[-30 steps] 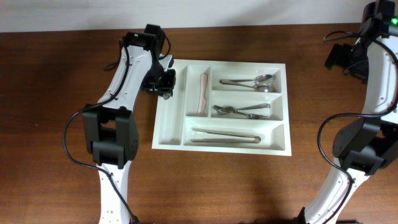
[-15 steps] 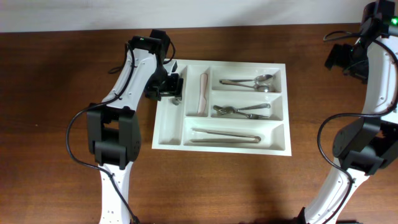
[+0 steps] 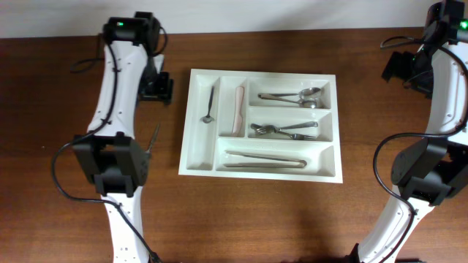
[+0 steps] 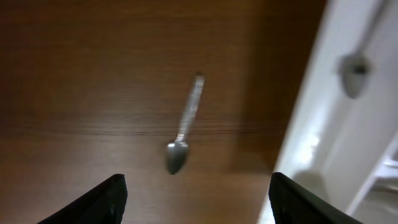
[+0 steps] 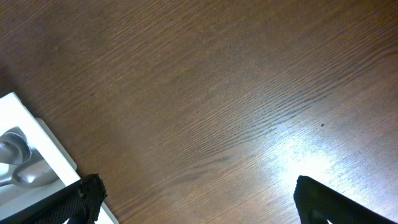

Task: Pack container
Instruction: 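Move the left gripper down to the remaining spoon on the table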

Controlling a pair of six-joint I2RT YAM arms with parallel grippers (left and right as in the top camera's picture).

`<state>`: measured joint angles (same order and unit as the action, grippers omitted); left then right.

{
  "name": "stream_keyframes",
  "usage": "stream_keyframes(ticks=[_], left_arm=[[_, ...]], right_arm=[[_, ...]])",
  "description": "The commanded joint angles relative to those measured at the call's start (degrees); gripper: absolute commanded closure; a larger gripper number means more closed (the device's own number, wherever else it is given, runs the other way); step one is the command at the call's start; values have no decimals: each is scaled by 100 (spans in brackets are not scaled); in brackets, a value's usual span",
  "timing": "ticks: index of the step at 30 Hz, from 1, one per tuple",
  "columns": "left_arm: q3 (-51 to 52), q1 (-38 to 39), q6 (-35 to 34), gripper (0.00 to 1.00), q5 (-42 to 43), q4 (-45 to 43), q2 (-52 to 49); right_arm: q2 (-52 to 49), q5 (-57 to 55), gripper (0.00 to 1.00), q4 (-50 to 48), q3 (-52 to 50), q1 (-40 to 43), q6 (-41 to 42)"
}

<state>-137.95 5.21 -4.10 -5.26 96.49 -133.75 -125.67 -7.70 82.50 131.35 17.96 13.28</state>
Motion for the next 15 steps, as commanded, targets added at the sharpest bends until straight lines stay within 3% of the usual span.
stream_keyframes(ticks=[1,12,15], left_arm=[[221,-79,114,25,-330,24,155],[1805,-50,90,25,-516,-284,157],[1836,-50,66,25,-321,-452,160]], right_arm=[[-28,-94,1,2,-22,-31,2],[-28,-94,1,2,-22,-31,2],[-28,-94,1,0,-22,-31,2]])
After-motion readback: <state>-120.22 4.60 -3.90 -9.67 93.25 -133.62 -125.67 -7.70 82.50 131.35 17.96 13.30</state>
